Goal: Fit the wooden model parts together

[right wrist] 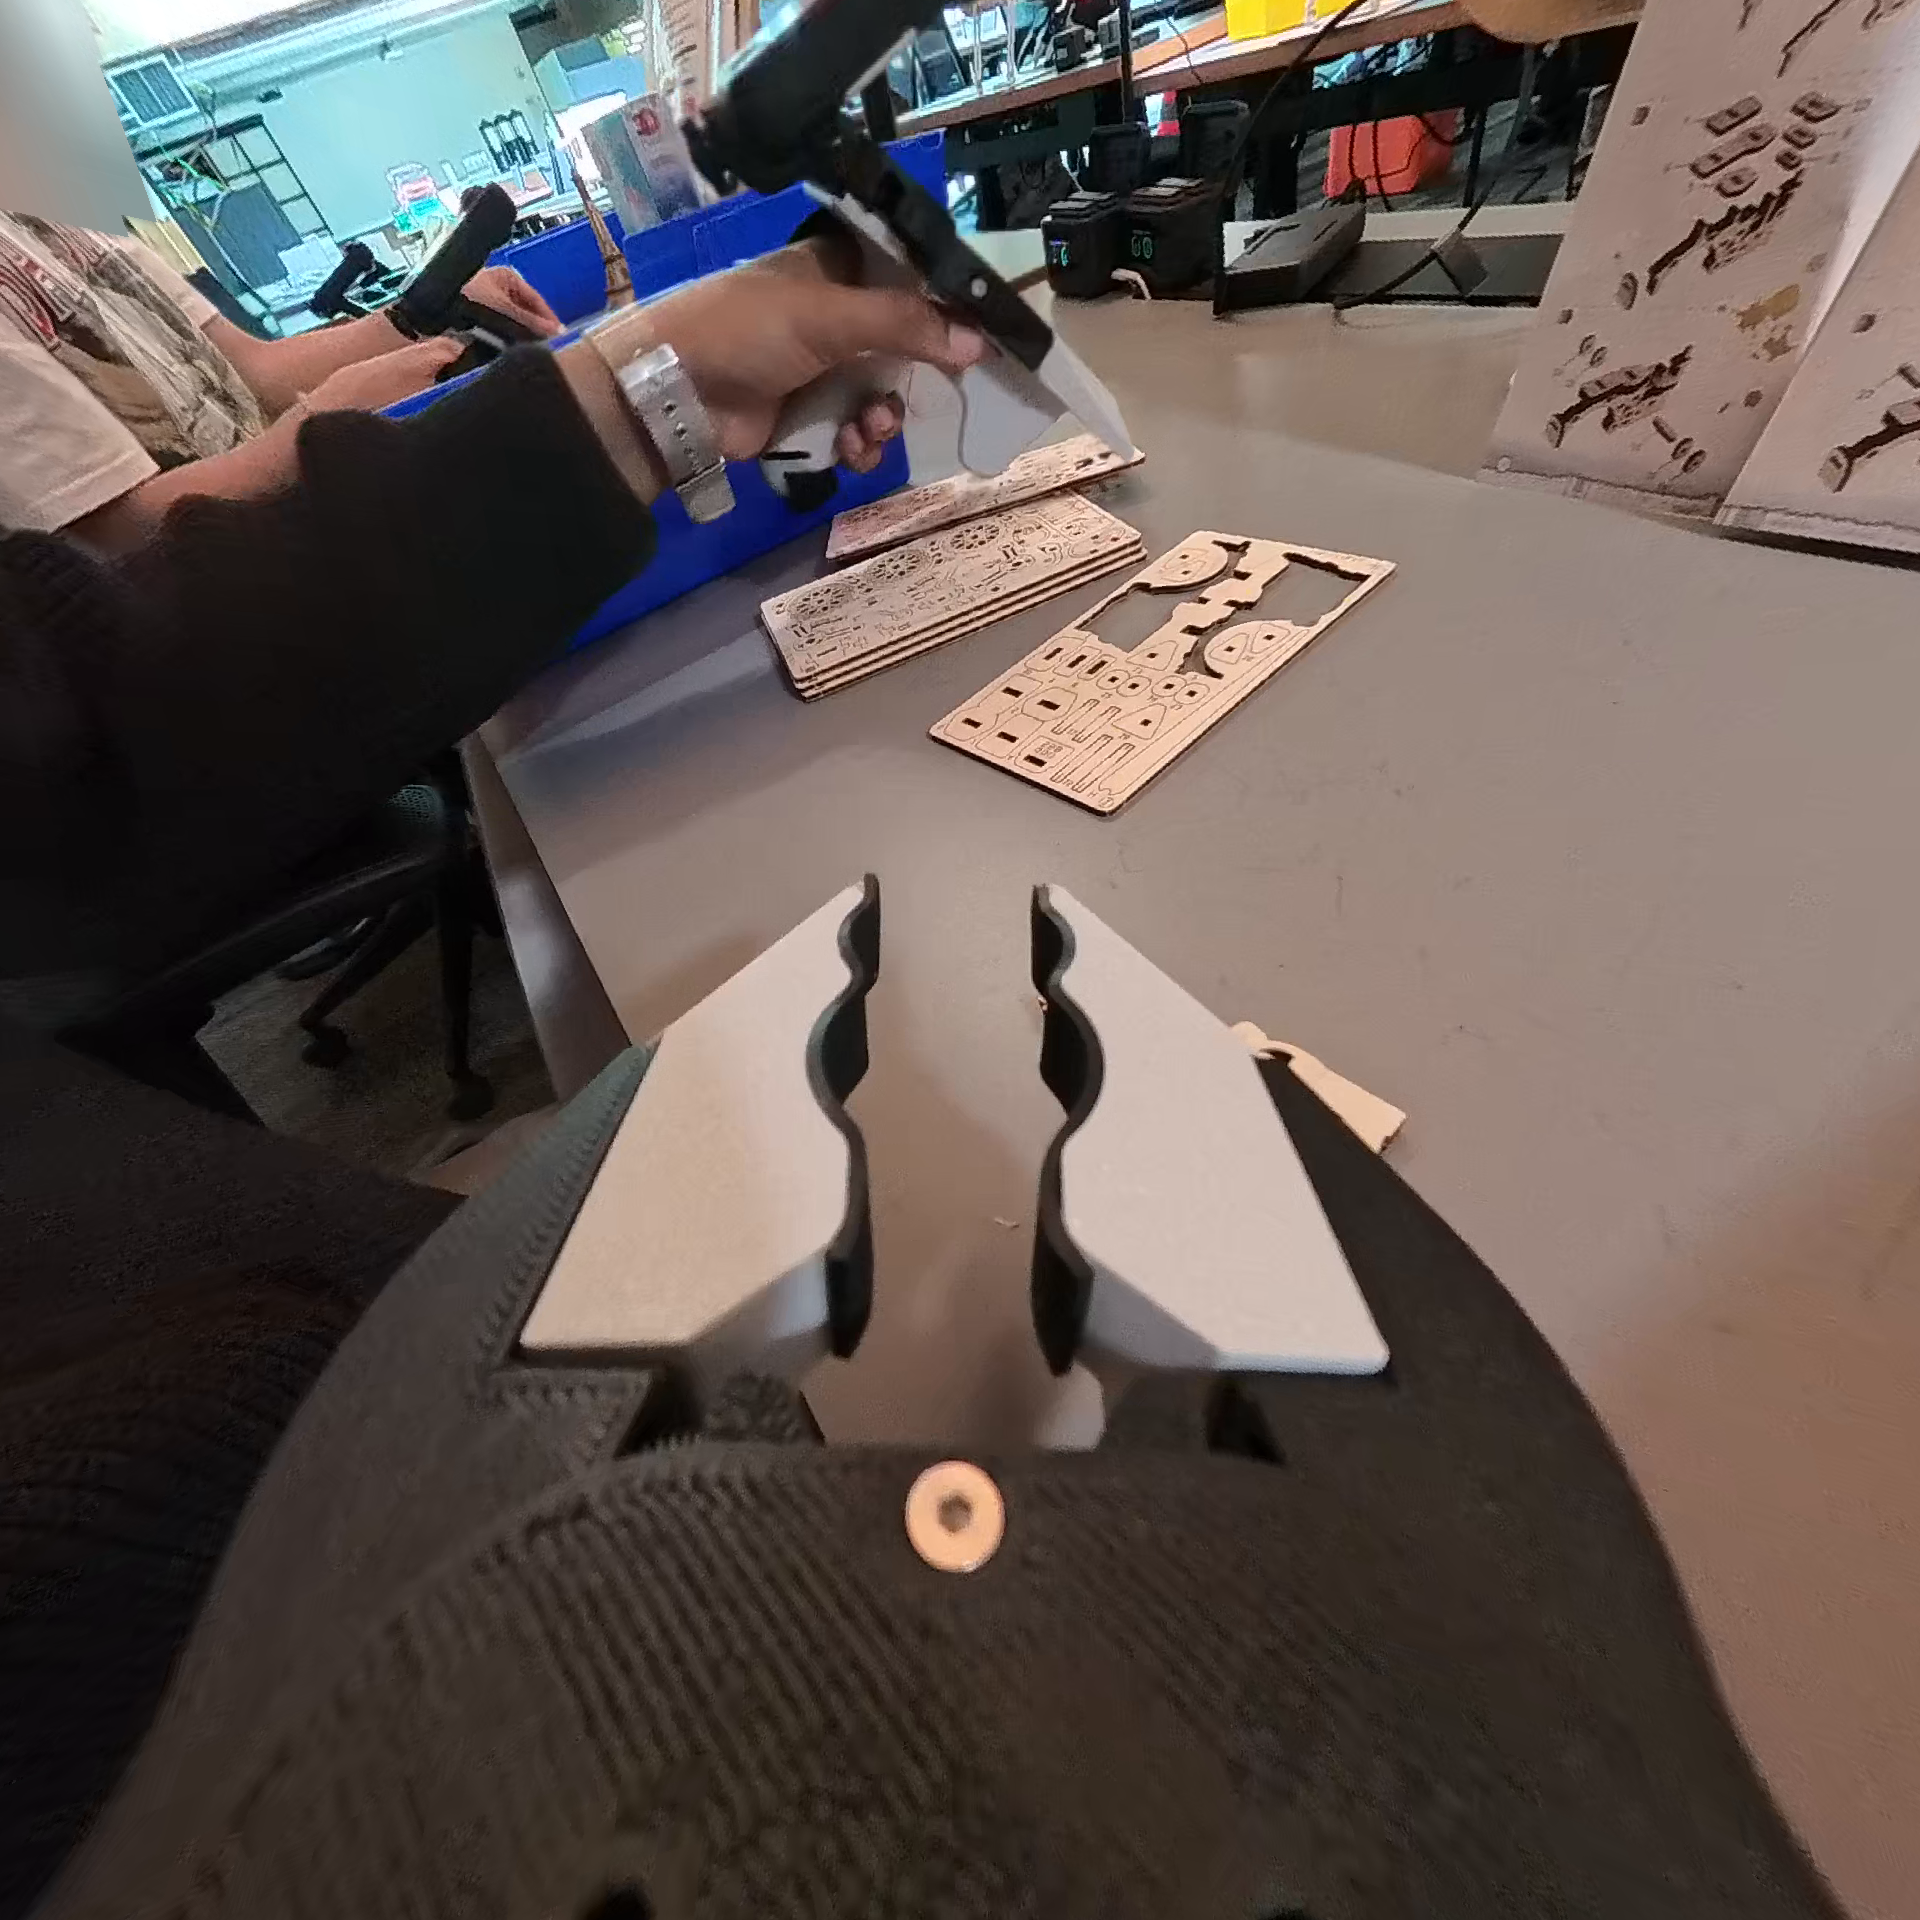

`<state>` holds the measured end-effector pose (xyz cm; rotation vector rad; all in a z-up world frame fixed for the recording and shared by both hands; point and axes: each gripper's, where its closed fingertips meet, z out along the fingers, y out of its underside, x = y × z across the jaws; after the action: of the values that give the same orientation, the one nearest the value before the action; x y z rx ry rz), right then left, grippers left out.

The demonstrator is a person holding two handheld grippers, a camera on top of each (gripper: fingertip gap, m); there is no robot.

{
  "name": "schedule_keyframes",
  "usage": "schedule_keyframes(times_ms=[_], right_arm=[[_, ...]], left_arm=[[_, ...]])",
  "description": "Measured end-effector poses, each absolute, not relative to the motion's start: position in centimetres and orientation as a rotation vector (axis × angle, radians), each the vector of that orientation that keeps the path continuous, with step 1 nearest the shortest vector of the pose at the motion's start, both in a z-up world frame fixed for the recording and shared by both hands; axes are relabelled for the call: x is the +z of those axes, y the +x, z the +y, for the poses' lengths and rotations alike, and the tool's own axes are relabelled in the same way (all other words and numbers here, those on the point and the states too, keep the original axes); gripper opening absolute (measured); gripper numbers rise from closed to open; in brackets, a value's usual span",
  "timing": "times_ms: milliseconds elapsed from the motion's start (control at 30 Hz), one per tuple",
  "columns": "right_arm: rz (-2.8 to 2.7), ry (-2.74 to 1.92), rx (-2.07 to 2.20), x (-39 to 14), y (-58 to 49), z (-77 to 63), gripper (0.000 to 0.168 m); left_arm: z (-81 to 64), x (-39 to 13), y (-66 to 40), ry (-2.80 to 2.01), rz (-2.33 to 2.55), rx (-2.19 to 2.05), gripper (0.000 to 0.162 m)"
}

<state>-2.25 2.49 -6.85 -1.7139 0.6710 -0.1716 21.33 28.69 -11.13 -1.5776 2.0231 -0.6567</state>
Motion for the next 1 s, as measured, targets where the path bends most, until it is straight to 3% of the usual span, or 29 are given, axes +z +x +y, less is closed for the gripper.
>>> schedule_keyframes(times_ms=[200,267,367,433,1000], right_arm=[[0.700,-1.697,-0.143,-6.9,-1.9,2.3,0.028],[0.706,-1.686,-0.140,-6.8,-1.9,2.2,0.028],[0.705,-1.694,-0.141,-6.9,-1.9,2.2,0.028],[0.702,-1.704,-0.136,-7.0,-1.9,2.4,0.028],[0.689,-1.698,-0.149,-6.8,-2.1,2.2,0.028]], left_arm=[[31.2,-14.8,22.2,-1.840,2.119,-0.485,0.129],[31.4,-14.7,22.4,-1.835,2.112,-0.526,0.129],[31.5,-14.6,22.1,-1.805,2.129,-0.552,0.127],[31.8,-14.0,22.5,-1.800,2.083,-0.589,0.096],[30.8,-8.2,21.9,-1.649,2.027,-0.583,0.095]])
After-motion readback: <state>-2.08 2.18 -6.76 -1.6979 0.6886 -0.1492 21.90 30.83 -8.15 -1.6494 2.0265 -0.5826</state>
